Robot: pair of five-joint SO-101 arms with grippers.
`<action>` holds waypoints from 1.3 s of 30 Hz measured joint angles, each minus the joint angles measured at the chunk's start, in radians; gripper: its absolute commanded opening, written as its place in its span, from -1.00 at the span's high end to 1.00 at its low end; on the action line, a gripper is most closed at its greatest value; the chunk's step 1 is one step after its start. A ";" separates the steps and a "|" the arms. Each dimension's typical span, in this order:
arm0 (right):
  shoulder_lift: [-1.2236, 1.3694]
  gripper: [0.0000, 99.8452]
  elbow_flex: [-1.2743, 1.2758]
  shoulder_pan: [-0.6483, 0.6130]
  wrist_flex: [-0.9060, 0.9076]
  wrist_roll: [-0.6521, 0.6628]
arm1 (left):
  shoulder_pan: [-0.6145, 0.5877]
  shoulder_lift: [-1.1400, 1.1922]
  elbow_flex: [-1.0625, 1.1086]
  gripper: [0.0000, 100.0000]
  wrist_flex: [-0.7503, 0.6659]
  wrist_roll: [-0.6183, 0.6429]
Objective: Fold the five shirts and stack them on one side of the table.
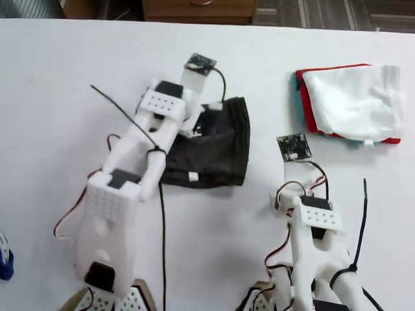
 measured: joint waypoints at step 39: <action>0.000 0.96 -0.605 -0.137 0.410 -0.118 | -0.060 -0.365 -0.189 0.95 0.555 0.003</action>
